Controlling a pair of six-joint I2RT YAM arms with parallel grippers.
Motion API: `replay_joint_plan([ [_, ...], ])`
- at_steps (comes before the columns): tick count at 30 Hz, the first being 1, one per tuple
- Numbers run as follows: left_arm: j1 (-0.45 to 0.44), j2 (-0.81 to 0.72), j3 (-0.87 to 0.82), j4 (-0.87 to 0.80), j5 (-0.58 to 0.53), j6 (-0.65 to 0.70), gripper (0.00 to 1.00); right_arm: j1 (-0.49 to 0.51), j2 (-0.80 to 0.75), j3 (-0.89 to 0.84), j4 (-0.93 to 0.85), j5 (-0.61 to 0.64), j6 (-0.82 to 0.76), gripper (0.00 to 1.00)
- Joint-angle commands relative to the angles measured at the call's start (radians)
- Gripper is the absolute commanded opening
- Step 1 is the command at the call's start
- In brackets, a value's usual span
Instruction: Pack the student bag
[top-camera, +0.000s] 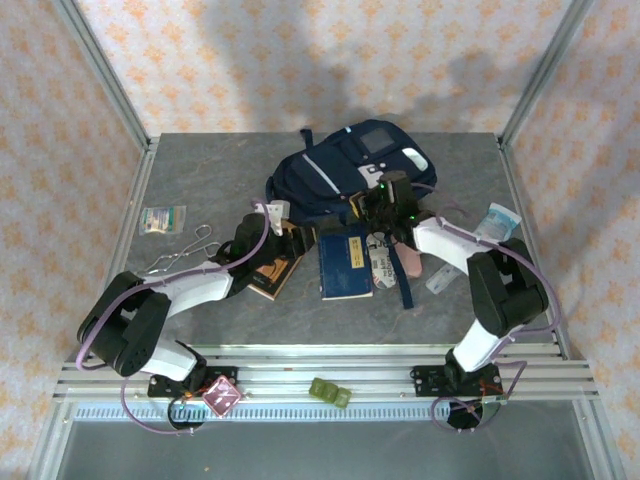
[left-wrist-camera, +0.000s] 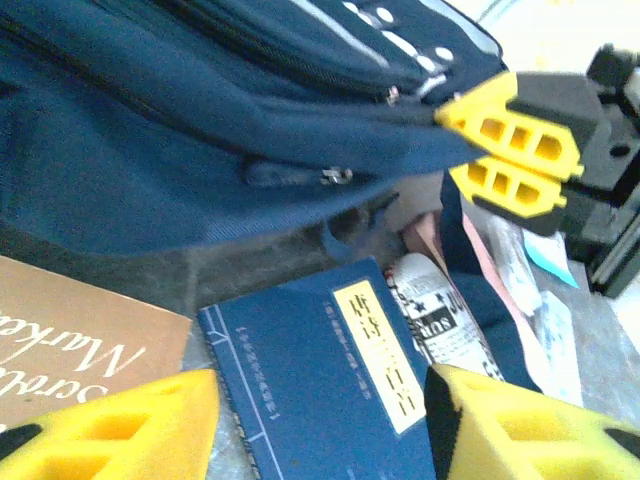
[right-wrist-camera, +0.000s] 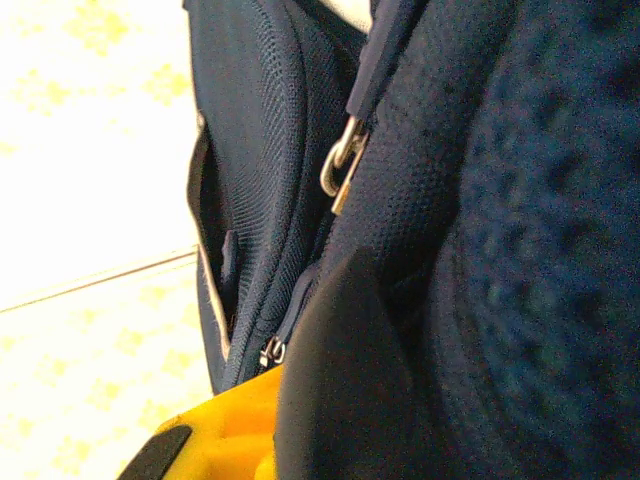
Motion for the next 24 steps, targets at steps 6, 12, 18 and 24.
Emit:
replay_joint_plan([
  [6,0.022,0.023,0.082,0.010,0.026,0.061,0.65,-0.007,-0.034,0.063,0.060,-0.077,-0.087,0.00],
  [12,0.074,0.127,0.198,-0.042,0.083,0.070,0.67,-0.008,-0.023,0.084,0.058,-0.118,-0.113,0.00],
  [18,0.096,0.208,0.264,-0.007,0.052,0.036,0.69,-0.006,-0.023,0.086,0.044,-0.152,-0.144,0.00],
  [24,0.114,0.267,0.295,0.041,0.050,-0.063,0.73,0.000,-0.007,0.083,0.044,-0.189,-0.184,0.00],
])
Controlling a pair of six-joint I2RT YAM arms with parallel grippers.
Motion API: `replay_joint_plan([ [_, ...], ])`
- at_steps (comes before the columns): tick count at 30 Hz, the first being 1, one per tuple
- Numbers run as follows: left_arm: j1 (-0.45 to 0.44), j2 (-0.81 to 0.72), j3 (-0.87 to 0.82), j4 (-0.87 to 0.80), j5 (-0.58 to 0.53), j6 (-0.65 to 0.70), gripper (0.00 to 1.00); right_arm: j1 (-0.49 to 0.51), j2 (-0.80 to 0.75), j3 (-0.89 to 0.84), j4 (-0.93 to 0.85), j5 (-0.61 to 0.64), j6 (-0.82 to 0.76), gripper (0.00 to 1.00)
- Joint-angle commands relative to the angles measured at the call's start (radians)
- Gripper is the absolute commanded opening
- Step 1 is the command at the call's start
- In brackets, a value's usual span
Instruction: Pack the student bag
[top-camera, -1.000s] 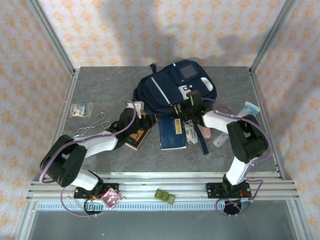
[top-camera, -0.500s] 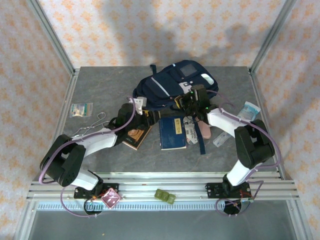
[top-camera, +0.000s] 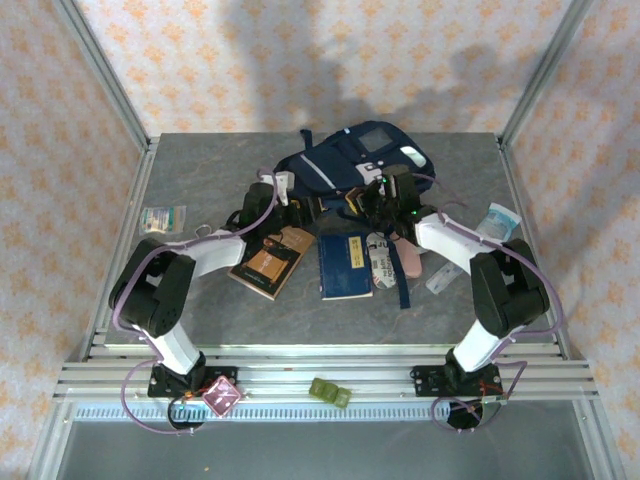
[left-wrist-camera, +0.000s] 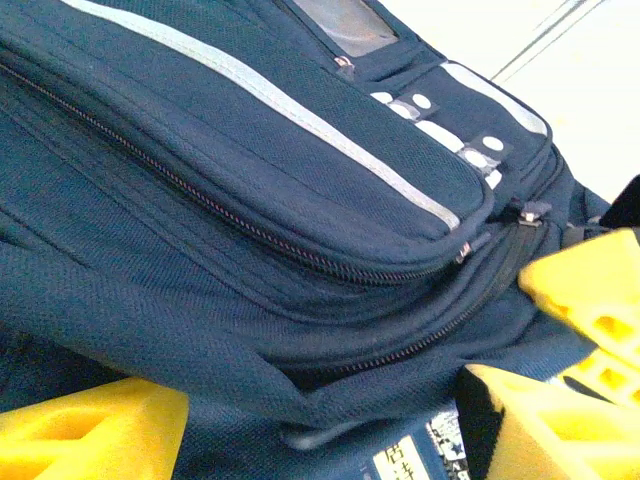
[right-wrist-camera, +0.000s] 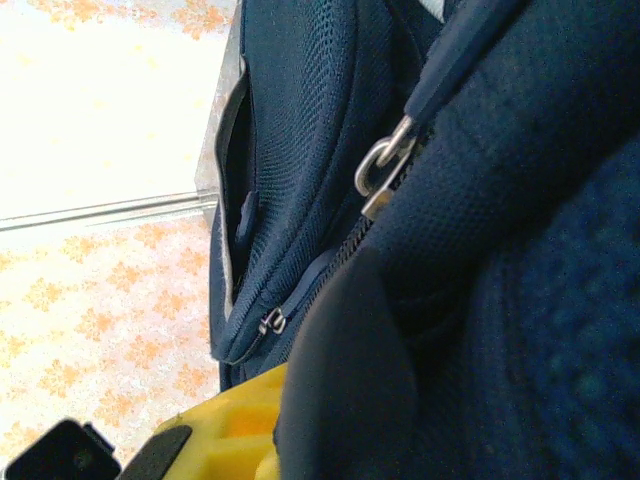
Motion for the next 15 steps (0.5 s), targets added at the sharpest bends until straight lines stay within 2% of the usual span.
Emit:
replay_joint_plan([
  [1,0.018,0.015,-0.004,0.097,0.007,-0.128,0.75,0.011,-0.005,0.042,0.073,-0.085,-0.056,0.00],
  [2,0.023,0.019,-0.021,0.147,0.015,-0.174,0.78,0.013,-0.002,0.034,0.082,-0.089,-0.062,0.00],
  [5,0.025,0.045,-0.031,0.205,0.029,-0.247,0.77,0.021,0.001,0.011,0.112,-0.100,-0.075,0.00],
  [7,0.025,0.060,-0.028,0.208,0.027,-0.272,0.74,0.025,0.006,0.006,0.113,-0.105,-0.090,0.00],
  [9,0.025,0.068,-0.021,0.193,0.016,-0.281,0.66,0.028,0.014,0.004,0.109,-0.111,-0.109,0.00],
  [15,0.026,0.109,0.078,0.054,0.039,-0.256,0.15,0.033,0.023,-0.030,0.075,-0.109,-0.182,0.00],
])
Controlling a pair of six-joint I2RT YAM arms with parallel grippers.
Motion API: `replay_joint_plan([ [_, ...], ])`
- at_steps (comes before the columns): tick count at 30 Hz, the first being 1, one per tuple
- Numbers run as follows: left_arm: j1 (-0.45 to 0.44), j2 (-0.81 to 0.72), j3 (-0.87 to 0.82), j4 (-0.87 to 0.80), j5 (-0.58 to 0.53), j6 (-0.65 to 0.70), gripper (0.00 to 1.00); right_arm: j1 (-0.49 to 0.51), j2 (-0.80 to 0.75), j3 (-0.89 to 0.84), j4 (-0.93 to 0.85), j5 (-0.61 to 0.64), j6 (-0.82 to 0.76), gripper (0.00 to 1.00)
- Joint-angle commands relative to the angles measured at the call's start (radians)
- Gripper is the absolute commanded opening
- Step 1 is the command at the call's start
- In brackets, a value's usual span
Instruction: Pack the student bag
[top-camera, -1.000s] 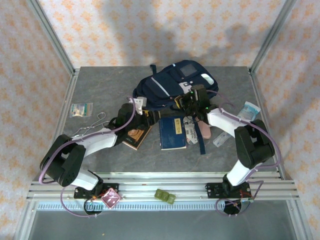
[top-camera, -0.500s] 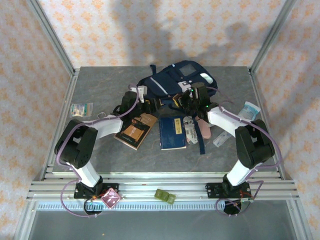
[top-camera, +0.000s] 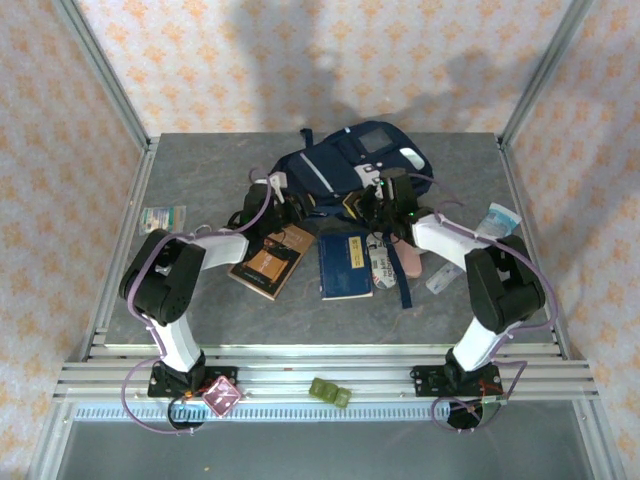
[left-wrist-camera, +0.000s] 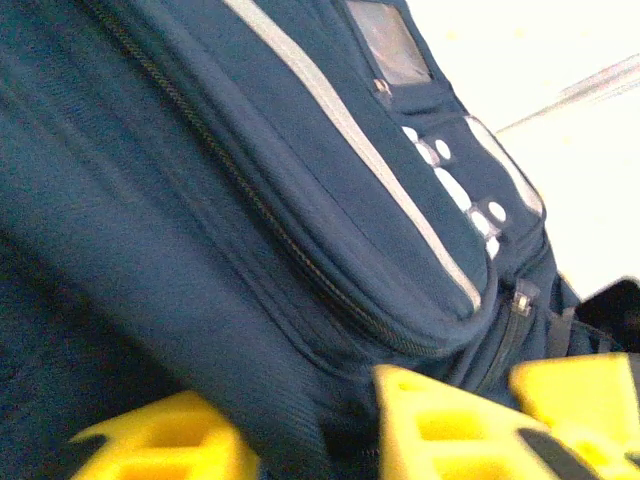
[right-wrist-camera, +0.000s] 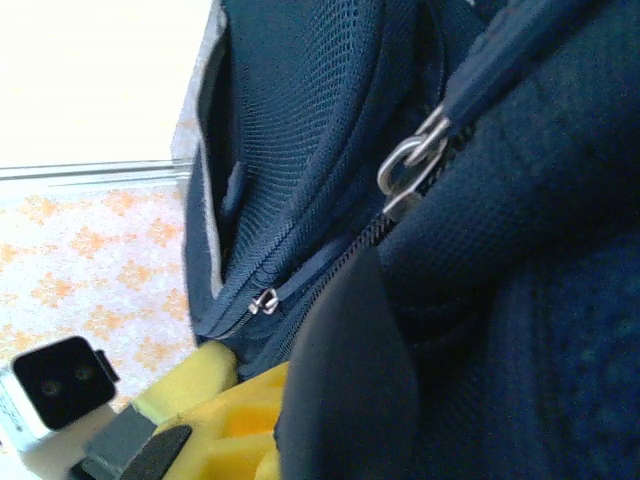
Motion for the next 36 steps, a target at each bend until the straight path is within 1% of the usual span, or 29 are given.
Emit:
replay_joint_plan([
  [1,0.004,0.022,0.077,-0.044,0.021,0.008,0.04,0.029,-0.007,-0.020,0.053,-0.076,-0.077,0.00],
  [2,0.004,0.020,0.085,-0.050,0.027,0.009,0.00,0.029,-0.006,-0.029,0.050,-0.074,-0.081,0.01],
  [3,0.004,0.016,0.089,-0.056,0.028,0.010,0.00,0.028,-0.006,-0.036,0.048,-0.073,-0.082,0.05],
  [4,0.005,0.009,0.091,-0.066,0.028,0.011,0.00,0.028,-0.006,-0.041,0.038,-0.067,-0.084,0.12],
  [5,0.005,0.002,0.092,-0.074,0.032,0.011,0.00,0.027,-0.007,-0.042,0.024,-0.058,-0.085,0.22],
  [6,0.004,-0.005,0.090,-0.079,0.034,0.008,0.00,0.027,-0.007,-0.039,0.010,-0.051,-0.083,0.30],
  [7,0.004,-0.014,0.090,-0.090,0.038,0.001,0.00,0.026,-0.009,-0.036,-0.002,-0.050,-0.080,0.36],
  [8,0.004,-0.022,0.092,-0.104,0.042,-0.008,0.00,0.025,-0.012,-0.033,-0.009,-0.052,-0.073,0.40],
  [10,0.003,-0.035,0.103,-0.139,0.050,-0.013,0.00,0.027,-0.024,-0.030,-0.011,-0.063,-0.051,0.44],
  [13,-0.001,-0.060,0.118,-0.186,0.061,-0.023,0.00,0.027,-0.045,-0.045,0.015,-0.080,0.003,0.45],
  [16,-0.011,-0.088,0.116,-0.179,0.074,-0.041,0.00,0.027,-0.041,-0.072,0.063,-0.080,0.068,0.45],
  [21,-0.022,-0.118,0.118,-0.148,0.098,-0.078,0.00,0.026,0.024,-0.073,0.154,-0.115,0.160,0.45],
  [23,-0.029,-0.129,0.124,-0.151,0.101,-0.075,0.00,0.025,0.041,-0.063,0.162,-0.103,0.182,0.43],
  [26,-0.036,-0.138,0.124,-0.161,0.110,-0.072,0.00,0.022,0.049,-0.045,0.169,-0.083,0.195,0.30],
  [28,-0.036,-0.150,0.111,-0.153,0.112,-0.070,0.00,0.021,0.055,-0.026,0.165,-0.086,0.198,0.14],
  [30,-0.036,-0.162,0.098,-0.155,0.104,-0.054,0.00,0.019,0.050,-0.014,0.169,-0.092,0.200,0.04],
  [31,-0.036,-0.170,0.093,-0.162,0.100,-0.040,0.00,0.019,0.045,-0.008,0.164,-0.093,0.196,0.00],
  [32,-0.035,-0.179,0.088,-0.166,0.097,-0.029,0.07,0.018,0.038,-0.002,0.161,-0.093,0.195,0.00],
  [33,-0.036,-0.190,0.075,-0.168,0.096,-0.022,0.21,0.017,0.028,0.001,0.160,-0.088,0.195,0.00],
  [34,-0.035,-0.204,0.058,-0.160,0.096,-0.012,0.28,0.017,0.018,0.005,0.159,-0.085,0.195,0.00],
  [36,-0.035,-0.240,0.019,-0.144,0.087,-0.002,0.39,0.014,0.003,0.016,0.152,-0.079,0.196,0.00],
])
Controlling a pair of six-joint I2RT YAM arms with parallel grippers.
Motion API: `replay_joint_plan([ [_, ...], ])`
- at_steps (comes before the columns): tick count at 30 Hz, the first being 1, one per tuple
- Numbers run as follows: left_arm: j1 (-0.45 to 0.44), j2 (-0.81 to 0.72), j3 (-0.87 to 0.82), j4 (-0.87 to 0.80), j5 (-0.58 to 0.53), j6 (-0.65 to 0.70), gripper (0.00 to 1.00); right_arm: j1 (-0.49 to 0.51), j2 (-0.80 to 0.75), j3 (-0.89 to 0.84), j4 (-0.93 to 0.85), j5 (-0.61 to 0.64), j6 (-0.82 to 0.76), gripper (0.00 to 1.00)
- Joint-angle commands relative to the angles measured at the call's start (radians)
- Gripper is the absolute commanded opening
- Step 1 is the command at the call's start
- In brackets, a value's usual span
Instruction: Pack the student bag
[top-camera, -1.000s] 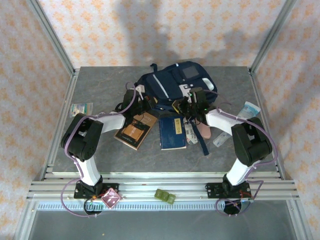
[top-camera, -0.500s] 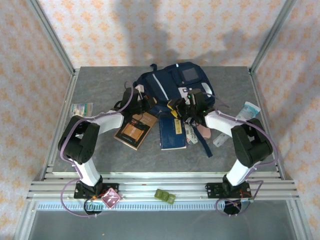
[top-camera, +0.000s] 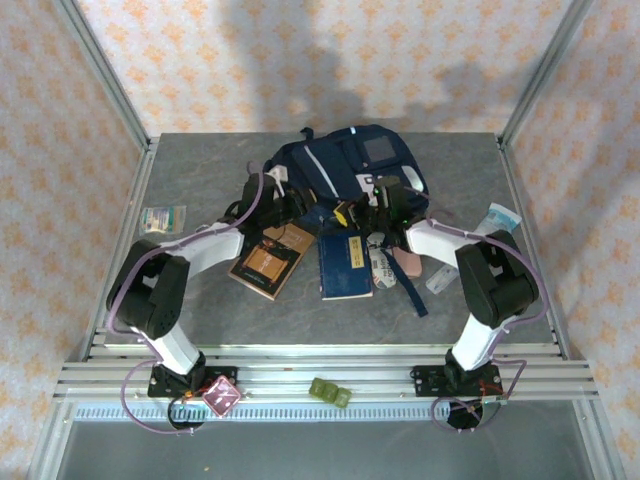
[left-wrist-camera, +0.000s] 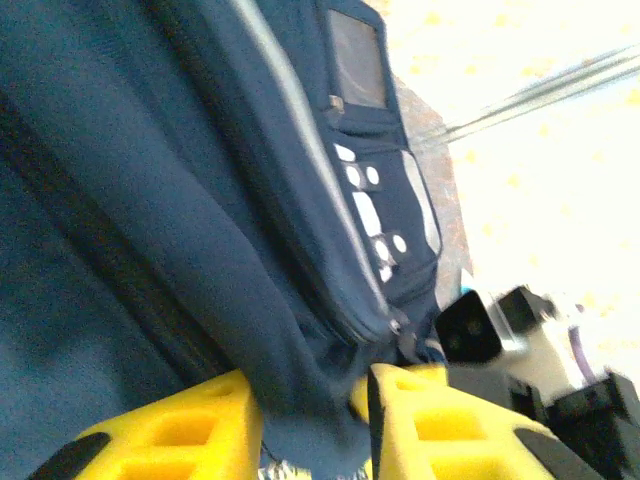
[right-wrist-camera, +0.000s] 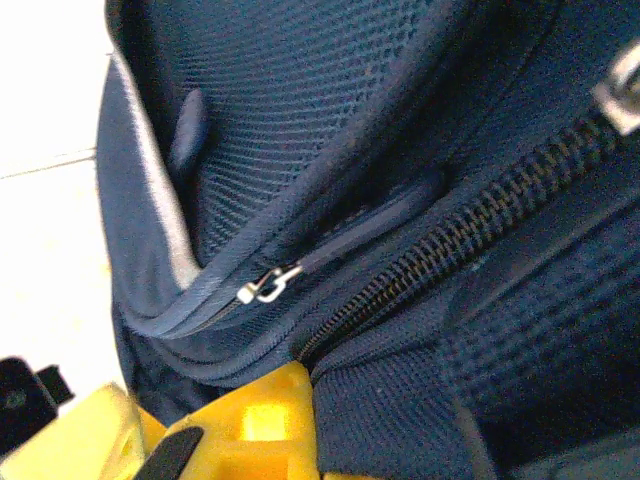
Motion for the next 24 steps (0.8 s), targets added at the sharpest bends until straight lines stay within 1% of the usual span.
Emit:
replay_joint_plan([
  [1,-0.019,-0.119,-0.055,0.085,0.052,0.048,0.41,-0.008,-0.048,0.060,0.036,0.019,-0.001,0.00],
  [3,-0.020,-0.165,-0.105,0.103,0.045,0.068,0.45,-0.009,-0.057,0.074,0.032,0.023,0.006,0.00],
  [5,-0.025,-0.212,-0.157,0.110,0.032,0.093,0.45,-0.010,-0.061,0.085,0.028,0.027,0.007,0.00],
  [7,-0.048,-0.257,-0.200,0.101,-0.002,0.137,0.45,-0.008,-0.060,0.094,0.034,0.028,0.017,0.00],
  [9,-0.093,-0.286,-0.220,0.064,-0.063,0.195,0.47,-0.008,-0.055,0.097,0.044,0.027,0.030,0.00],
  [11,-0.151,-0.298,-0.226,0.022,-0.165,0.256,0.51,-0.008,-0.052,0.098,0.057,0.025,0.045,0.00],
  [14,-0.210,-0.272,-0.229,0.005,-0.304,0.288,0.55,-0.007,-0.049,0.105,0.064,0.028,0.059,0.00],
  [18,-0.247,-0.199,-0.215,0.028,-0.437,0.324,0.57,-0.005,-0.049,0.121,0.059,0.031,0.061,0.00],
  [20,-0.255,-0.153,-0.188,0.023,-0.461,0.335,0.57,-0.004,-0.048,0.127,0.054,0.036,0.061,0.00],
  [24,-0.254,-0.068,-0.149,0.032,-0.462,0.341,0.58,-0.004,-0.051,0.142,0.046,0.035,0.058,0.00],
])
